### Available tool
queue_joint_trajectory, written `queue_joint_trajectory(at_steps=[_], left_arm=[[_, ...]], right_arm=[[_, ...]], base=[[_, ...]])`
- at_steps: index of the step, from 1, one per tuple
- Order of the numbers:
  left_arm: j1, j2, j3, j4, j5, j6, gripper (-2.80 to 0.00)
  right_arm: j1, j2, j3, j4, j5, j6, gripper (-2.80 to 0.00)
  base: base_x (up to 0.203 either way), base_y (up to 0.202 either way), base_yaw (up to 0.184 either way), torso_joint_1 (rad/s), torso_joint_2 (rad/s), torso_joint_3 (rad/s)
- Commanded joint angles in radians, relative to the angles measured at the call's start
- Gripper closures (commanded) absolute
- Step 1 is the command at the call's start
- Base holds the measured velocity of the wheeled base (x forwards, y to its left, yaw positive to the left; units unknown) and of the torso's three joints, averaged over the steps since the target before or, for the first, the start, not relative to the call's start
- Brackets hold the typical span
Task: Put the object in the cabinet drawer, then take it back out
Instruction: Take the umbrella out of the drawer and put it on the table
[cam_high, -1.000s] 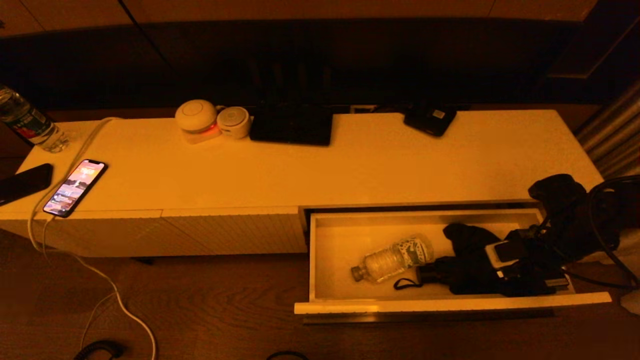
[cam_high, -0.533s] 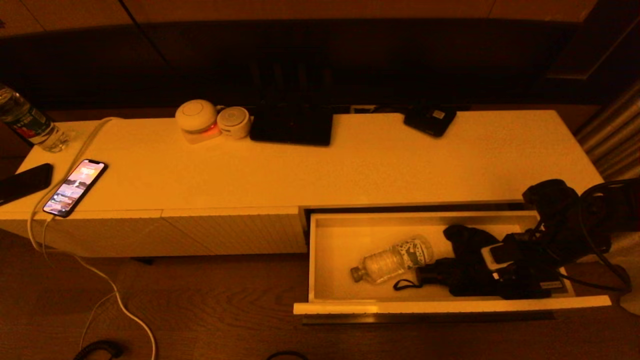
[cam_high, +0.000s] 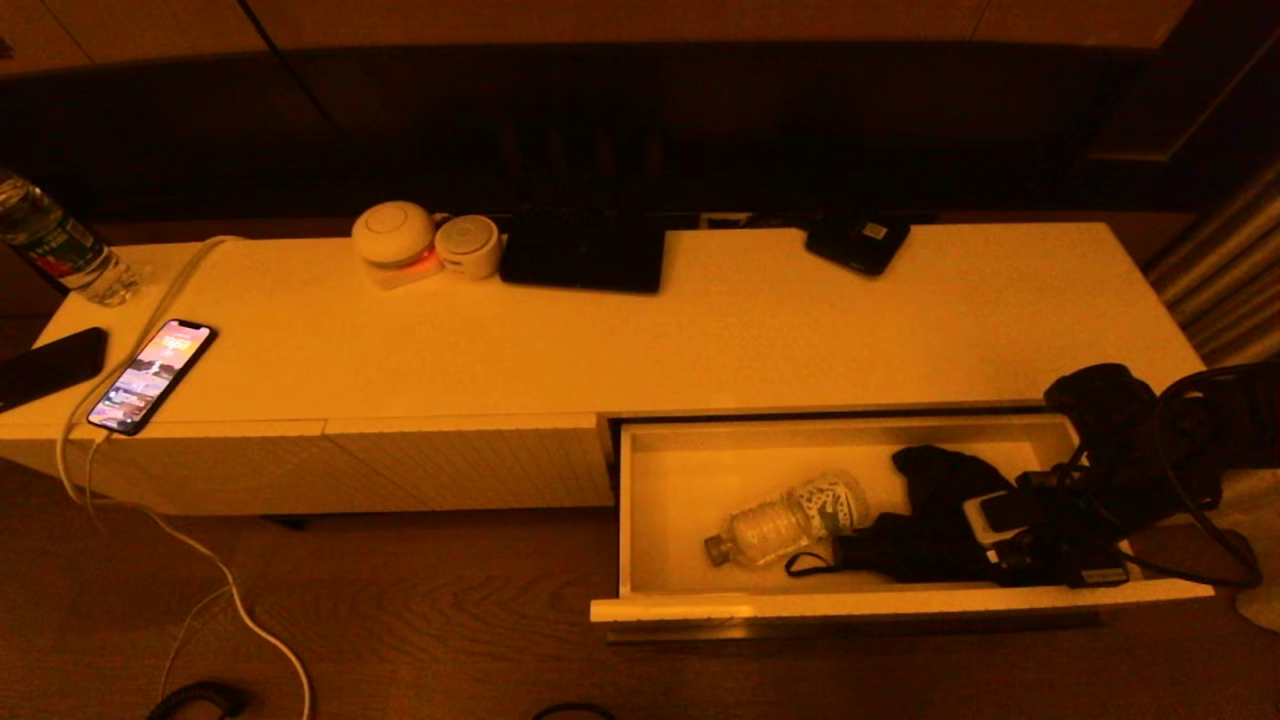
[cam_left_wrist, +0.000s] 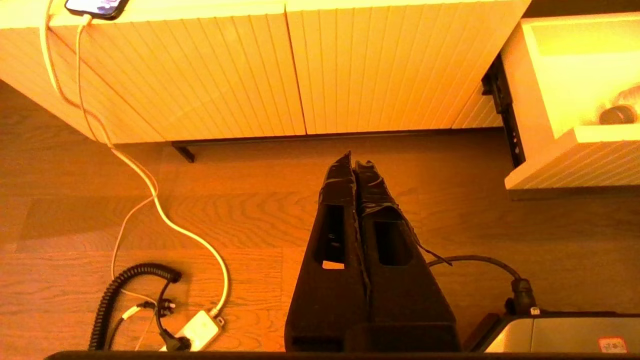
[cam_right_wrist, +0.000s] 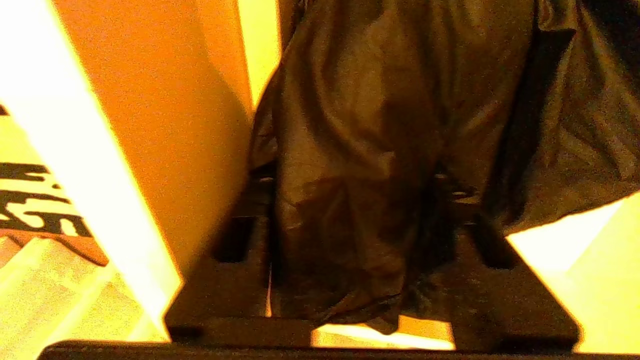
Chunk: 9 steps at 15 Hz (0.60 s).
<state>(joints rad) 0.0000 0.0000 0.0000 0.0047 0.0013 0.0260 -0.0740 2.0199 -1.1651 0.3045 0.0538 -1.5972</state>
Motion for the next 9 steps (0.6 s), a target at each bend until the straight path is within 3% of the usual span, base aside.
queue_joint_trajectory(at_steps=[1, 9], left_arm=[[0.0, 0.0, 0.0, 0.0, 0.0, 0.0, 0.0], [0.0, 0.0, 0.0, 0.0, 0.0, 0.0, 0.0]], right_arm=[[0.0, 0.006, -0.002, -0.005, 0.001, -0.009, 0.0], [0.004, -0.055, 0.033, -0.008, 0.004, -0.009, 0.0]], base=[[0.0, 0.0, 0.0, 0.0, 0.0, 0.0], [0.0, 0.0, 0.0, 0.0, 0.0, 0.0]])
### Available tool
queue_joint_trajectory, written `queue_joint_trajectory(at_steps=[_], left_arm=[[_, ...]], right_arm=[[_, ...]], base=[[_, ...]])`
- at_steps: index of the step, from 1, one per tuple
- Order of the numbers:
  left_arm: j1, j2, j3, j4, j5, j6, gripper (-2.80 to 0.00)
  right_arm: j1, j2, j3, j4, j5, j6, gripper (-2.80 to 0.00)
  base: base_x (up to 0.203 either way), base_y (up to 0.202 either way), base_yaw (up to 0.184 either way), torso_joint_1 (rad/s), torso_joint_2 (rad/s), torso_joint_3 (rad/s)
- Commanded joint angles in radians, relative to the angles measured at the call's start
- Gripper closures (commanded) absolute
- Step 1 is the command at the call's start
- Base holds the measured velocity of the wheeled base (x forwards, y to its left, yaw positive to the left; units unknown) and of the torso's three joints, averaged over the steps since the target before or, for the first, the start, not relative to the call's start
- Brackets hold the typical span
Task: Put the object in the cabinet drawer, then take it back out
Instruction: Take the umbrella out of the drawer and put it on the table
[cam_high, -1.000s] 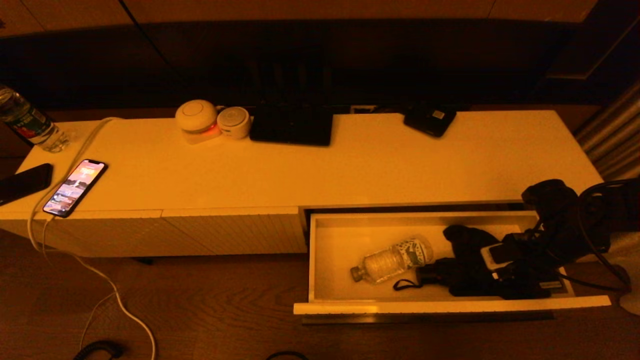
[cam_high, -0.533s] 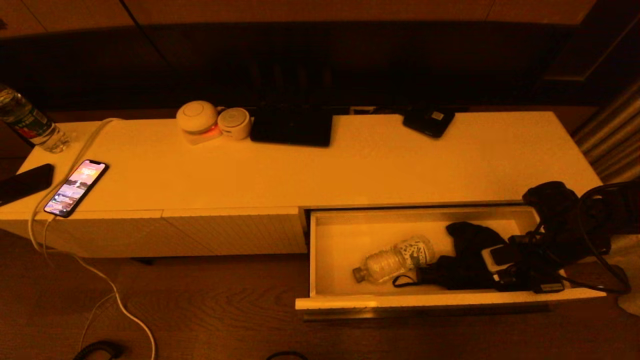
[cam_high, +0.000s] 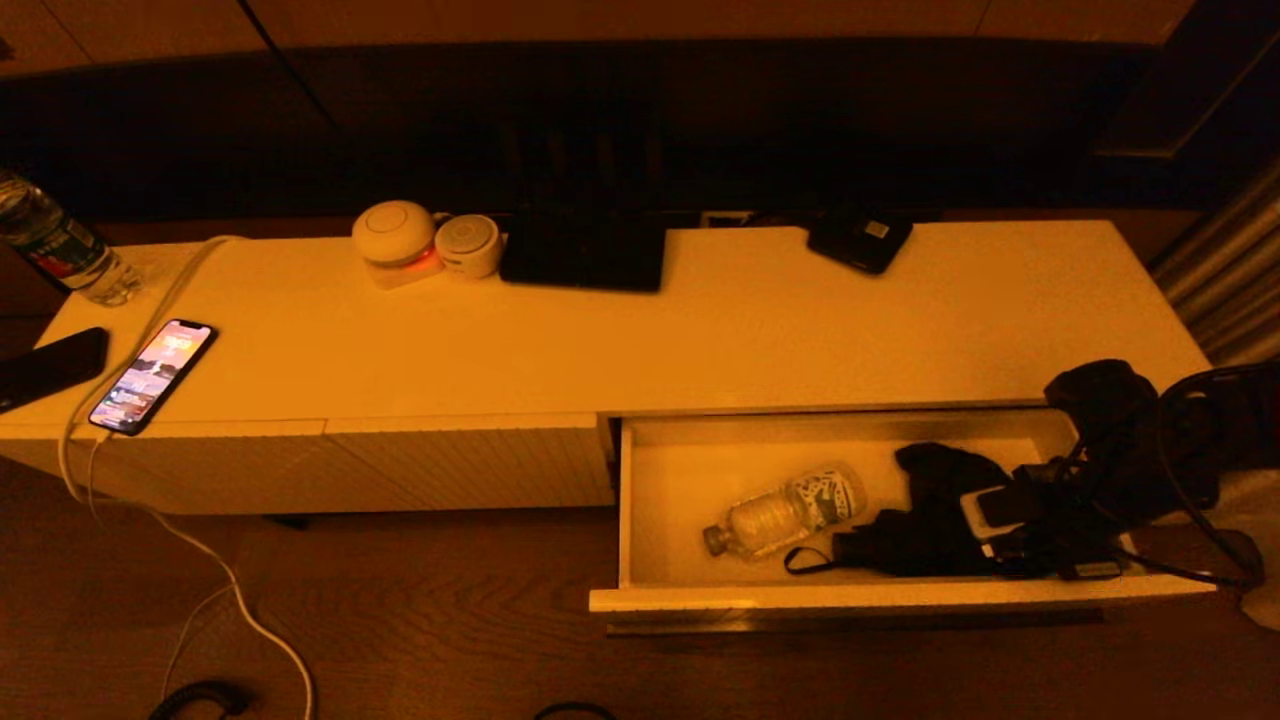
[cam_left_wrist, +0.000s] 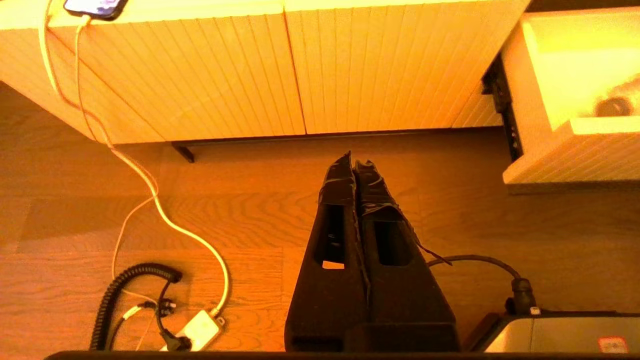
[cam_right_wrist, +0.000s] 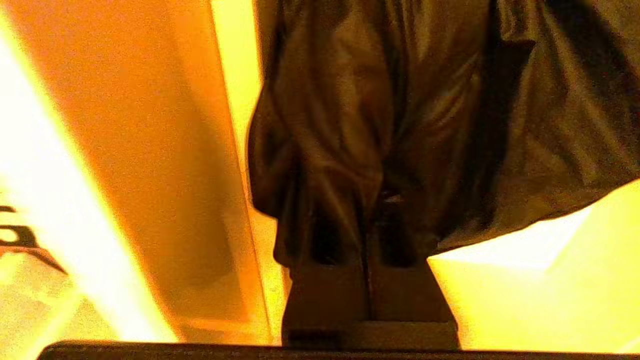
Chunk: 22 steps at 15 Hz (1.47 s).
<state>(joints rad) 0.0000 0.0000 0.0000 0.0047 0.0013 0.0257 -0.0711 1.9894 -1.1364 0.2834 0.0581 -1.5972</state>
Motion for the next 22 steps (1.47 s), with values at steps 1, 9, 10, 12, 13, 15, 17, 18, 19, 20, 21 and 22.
queue_joint_trajectory(at_steps=[1, 9, 10, 12, 13, 15, 17, 18, 19, 20, 21, 22], left_arm=[[0.0, 0.0, 0.0, 0.0, 0.0, 0.0, 0.0], [0.0, 0.0, 0.0, 0.0, 0.0, 0.0, 0.0], [0.0, 0.0, 0.0, 0.0, 0.0, 0.0, 0.0], [0.0, 0.0, 0.0, 0.0, 0.0, 0.0, 0.0], [0.0, 0.0, 0.0, 0.0, 0.0, 0.0, 0.0], [0.0, 0.0, 0.0, 0.0, 0.0, 0.0, 0.0], [0.0, 0.0, 0.0, 0.0, 0.0, 0.0, 0.0], [0.0, 0.0, 0.0, 0.0, 0.0, 0.0, 0.0], [0.0, 0.0, 0.0, 0.0, 0.0, 0.0, 0.0], [0.0, 0.0, 0.0, 0.0, 0.0, 0.0, 0.0], [0.0, 0.0, 0.0, 0.0, 0.0, 0.0, 0.0], [0.0, 0.0, 0.0, 0.0, 0.0, 0.0, 0.0]], right_arm=[[0.002, -0.045, 0.014, 0.01, 0.003, -0.01, 0.0], [0.008, -0.233, 0.12, -0.058, 0.009, -0.008, 0.0], [0.008, -0.259, 0.125, -0.066, 0.008, -0.007, 0.0], [0.008, -0.308, 0.137, -0.083, 0.008, -0.007, 0.0], [0.008, -0.316, 0.142, -0.09, 0.008, -0.007, 0.0], [0.007, -0.383, 0.154, -0.1, 0.007, -0.005, 0.0], [0.007, -0.448, 0.162, -0.103, 0.008, -0.004, 0.0], [0.007, -0.487, 0.162, -0.103, 0.007, -0.004, 0.0], [0.007, -0.518, 0.159, -0.103, 0.007, -0.003, 0.0], [0.006, -0.554, 0.158, -0.103, 0.007, -0.003, 0.0], [0.005, -0.582, 0.158, -0.103, 0.007, -0.001, 0.0], [0.002, -0.604, 0.158, -0.102, 0.008, 0.004, 0.0]], base=[[0.0, 0.0, 0.0, 0.0, 0.0, 0.0], [0.0, 0.0, 0.0, 0.0, 0.0, 0.0], [0.0, 0.0, 0.0, 0.0, 0.0, 0.0], [0.0, 0.0, 0.0, 0.0, 0.0, 0.0], [0.0, 0.0, 0.0, 0.0, 0.0, 0.0], [0.0, 0.0, 0.0, 0.0, 0.0, 0.0], [0.0, 0.0, 0.0, 0.0, 0.0, 0.0], [0.0, 0.0, 0.0, 0.0, 0.0, 0.0], [0.0, 0.0, 0.0, 0.0, 0.0, 0.0], [0.0, 0.0, 0.0, 0.0, 0.0, 0.0], [0.0, 0.0, 0.0, 0.0, 0.0, 0.0], [0.0, 0.0, 0.0, 0.0, 0.0, 0.0]])
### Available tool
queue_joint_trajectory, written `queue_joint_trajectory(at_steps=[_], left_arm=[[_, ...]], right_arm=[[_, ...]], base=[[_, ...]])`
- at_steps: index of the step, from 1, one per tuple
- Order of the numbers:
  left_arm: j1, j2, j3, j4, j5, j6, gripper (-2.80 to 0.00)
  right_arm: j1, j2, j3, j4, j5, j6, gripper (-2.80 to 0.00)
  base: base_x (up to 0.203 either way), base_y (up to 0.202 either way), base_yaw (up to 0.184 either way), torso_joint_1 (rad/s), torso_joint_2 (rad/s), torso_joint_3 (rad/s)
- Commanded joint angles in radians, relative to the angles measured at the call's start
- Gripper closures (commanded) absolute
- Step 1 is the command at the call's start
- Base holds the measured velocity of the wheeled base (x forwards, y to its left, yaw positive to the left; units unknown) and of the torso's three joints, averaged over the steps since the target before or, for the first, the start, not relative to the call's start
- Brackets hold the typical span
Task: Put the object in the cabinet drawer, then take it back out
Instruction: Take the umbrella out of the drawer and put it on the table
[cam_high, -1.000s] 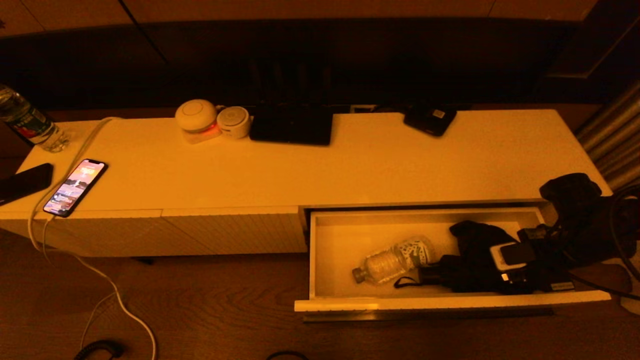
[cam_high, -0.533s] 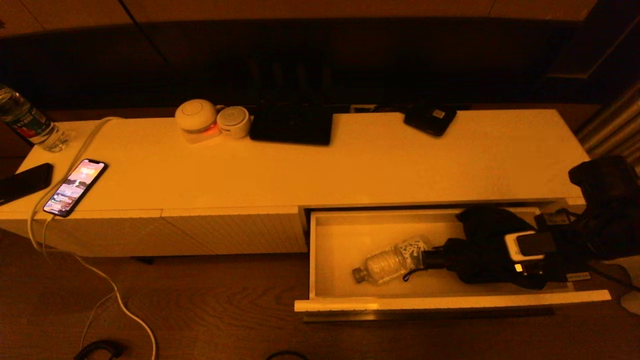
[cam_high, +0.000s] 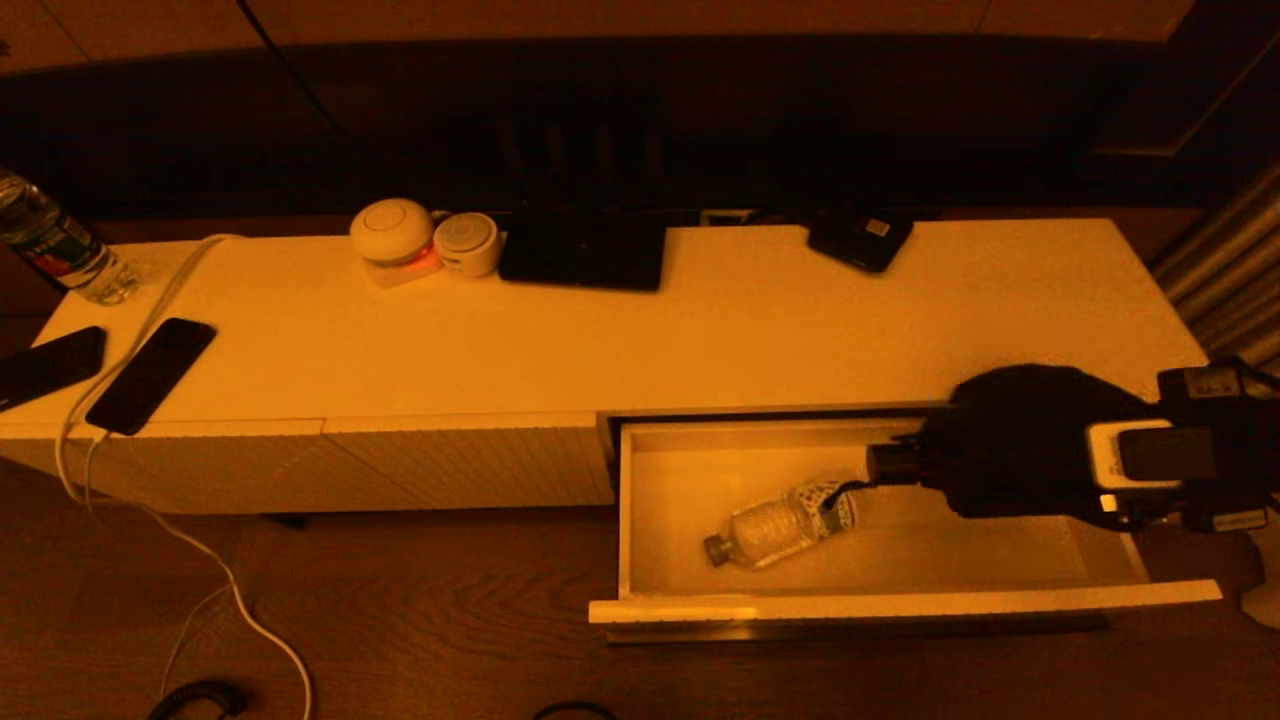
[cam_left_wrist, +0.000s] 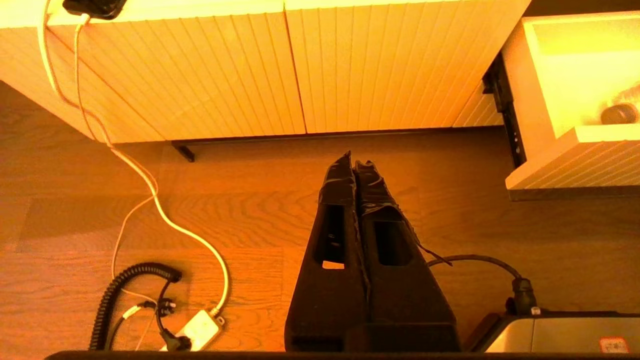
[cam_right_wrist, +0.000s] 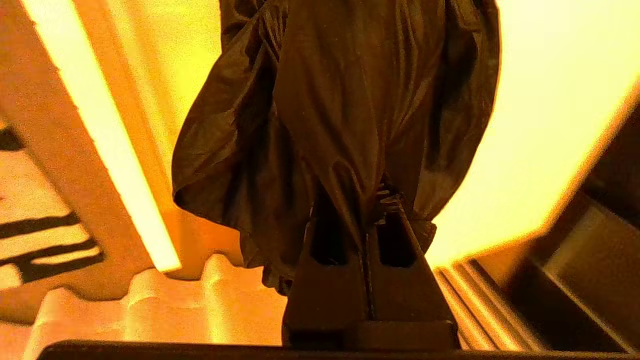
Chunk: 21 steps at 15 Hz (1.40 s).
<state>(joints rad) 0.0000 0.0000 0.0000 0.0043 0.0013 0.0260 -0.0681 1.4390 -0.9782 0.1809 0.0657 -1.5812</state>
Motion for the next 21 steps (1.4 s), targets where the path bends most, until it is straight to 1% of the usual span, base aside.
queue_joint_trajectory(at_steps=[1, 3, 4, 6, 7, 9, 12, 18, 21], left_arm=[[0.0, 0.0, 0.0, 0.0, 0.0, 0.0, 0.0], [0.0, 0.0, 0.0, 0.0, 0.0, 0.0, 0.0], [0.0, 0.0, 0.0, 0.0, 0.0, 0.0, 0.0], [0.0, 0.0, 0.0, 0.0, 0.0, 0.0, 0.0], [0.0, 0.0, 0.0, 0.0, 0.0, 0.0, 0.0], [0.0, 0.0, 0.0, 0.0, 0.0, 0.0, 0.0], [0.0, 0.0, 0.0, 0.0, 0.0, 0.0, 0.0], [0.0, 0.0, 0.0, 0.0, 0.0, 0.0, 0.0], [0.0, 0.0, 0.0, 0.0, 0.0, 0.0, 0.0]], right_arm=[[-0.006, -0.075, -0.004, 0.0, 0.003, 0.004, 0.0], [-0.029, -0.078, -0.012, -0.021, 0.014, 0.034, 0.0], [-0.041, -0.068, -0.015, -0.059, 0.017, 0.047, 0.0], [-0.054, -0.016, -0.012, -0.215, 0.023, 0.07, 0.0], [-0.06, 0.02, -0.009, -0.299, 0.026, 0.094, 0.0], [-0.084, 0.083, -0.012, -0.407, 0.028, 0.121, 0.0], [-0.12, 0.178, -0.024, -0.505, 0.03, 0.123, 0.0], [-0.136, 0.28, -0.019, -0.7, 0.065, 0.114, 0.0], [-0.136, 0.282, -0.01, -0.715, 0.073, 0.11, 0.0]], base=[[0.0, 0.0, 0.0, 0.0, 0.0, 0.0], [0.0, 0.0, 0.0, 0.0, 0.0, 0.0], [0.0, 0.0, 0.0, 0.0, 0.0, 0.0], [0.0, 0.0, 0.0, 0.0, 0.0, 0.0], [0.0, 0.0, 0.0, 0.0, 0.0, 0.0], [0.0, 0.0, 0.0, 0.0, 0.0, 0.0], [0.0, 0.0, 0.0, 0.0, 0.0, 0.0], [0.0, 0.0, 0.0, 0.0, 0.0, 0.0], [0.0, 0.0, 0.0, 0.0, 0.0, 0.0]])
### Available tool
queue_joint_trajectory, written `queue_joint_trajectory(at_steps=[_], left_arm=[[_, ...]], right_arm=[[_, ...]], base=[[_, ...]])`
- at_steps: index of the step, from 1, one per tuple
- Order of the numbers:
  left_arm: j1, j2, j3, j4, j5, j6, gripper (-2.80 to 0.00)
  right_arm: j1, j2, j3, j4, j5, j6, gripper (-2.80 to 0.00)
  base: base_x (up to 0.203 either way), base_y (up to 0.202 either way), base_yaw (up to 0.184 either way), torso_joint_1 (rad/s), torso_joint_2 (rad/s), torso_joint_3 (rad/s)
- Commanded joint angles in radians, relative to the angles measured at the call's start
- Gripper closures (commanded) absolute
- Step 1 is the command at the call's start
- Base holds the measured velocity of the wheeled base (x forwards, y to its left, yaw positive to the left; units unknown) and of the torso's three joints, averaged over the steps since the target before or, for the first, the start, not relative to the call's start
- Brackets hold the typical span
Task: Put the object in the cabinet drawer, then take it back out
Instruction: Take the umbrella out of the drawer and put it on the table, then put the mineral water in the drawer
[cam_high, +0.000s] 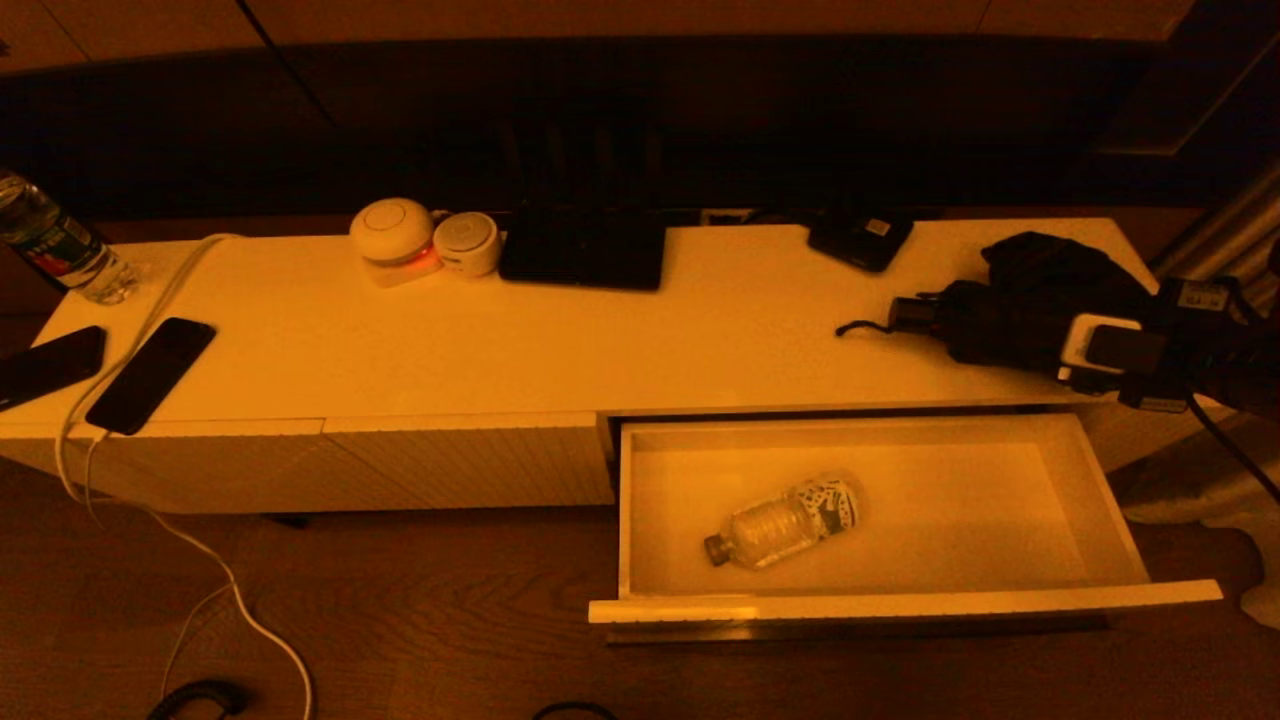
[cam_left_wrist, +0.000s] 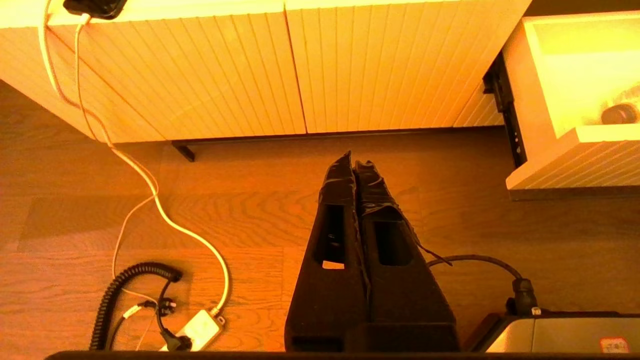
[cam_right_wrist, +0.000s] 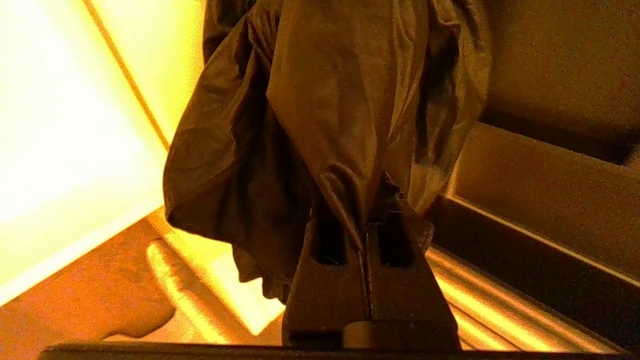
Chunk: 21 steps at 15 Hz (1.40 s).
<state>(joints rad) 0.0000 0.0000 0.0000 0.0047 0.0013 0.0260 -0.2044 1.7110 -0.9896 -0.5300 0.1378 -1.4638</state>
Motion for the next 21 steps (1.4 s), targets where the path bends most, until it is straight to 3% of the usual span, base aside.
queue_joint_trajectory(at_steps=[1, 2, 3, 11, 16, 19, 21], left_arm=[[0.0, 0.0, 0.0, 0.0, 0.0, 0.0, 0.0], [0.0, 0.0, 0.0, 0.0, 0.0, 0.0, 0.0], [0.0, 0.0, 0.0, 0.0, 0.0, 0.0, 0.0], [0.0, 0.0, 0.0, 0.0, 0.0, 0.0, 0.0], [0.0, 0.0, 0.0, 0.0, 0.0, 0.0, 0.0], [0.0, 0.0, 0.0, 0.0, 0.0, 0.0, 0.0], [0.0, 0.0, 0.0, 0.0, 0.0, 0.0, 0.0]], right_arm=[[-0.001, 0.007, 0.012, -0.005, 0.006, -0.008, 0.0], [-0.001, 0.004, 0.018, -0.007, 0.015, -0.009, 0.0], [-0.001, -0.002, 0.026, -0.01, 0.022, -0.009, -2.8], [0.041, -0.112, 0.028, 0.051, 0.018, -0.009, -2.8], [0.15, -0.257, 0.054, 0.337, 0.008, -0.006, -2.8], [0.256, -0.321, 0.063, 0.644, 0.005, 0.002, -2.8], [0.314, -0.309, 0.055, 0.719, 0.003, 0.017, -2.8]], base=[[0.0, 0.0, 0.0, 0.0, 0.0, 0.0], [0.0, 0.0, 0.0, 0.0, 0.0, 0.0], [0.0, 0.0, 0.0, 0.0, 0.0, 0.0], [0.0, 0.0, 0.0, 0.0, 0.0, 0.0], [0.0, 0.0, 0.0, 0.0, 0.0, 0.0], [0.0, 0.0, 0.0, 0.0, 0.0, 0.0], [0.0, 0.0, 0.0, 0.0, 0.0, 0.0]])
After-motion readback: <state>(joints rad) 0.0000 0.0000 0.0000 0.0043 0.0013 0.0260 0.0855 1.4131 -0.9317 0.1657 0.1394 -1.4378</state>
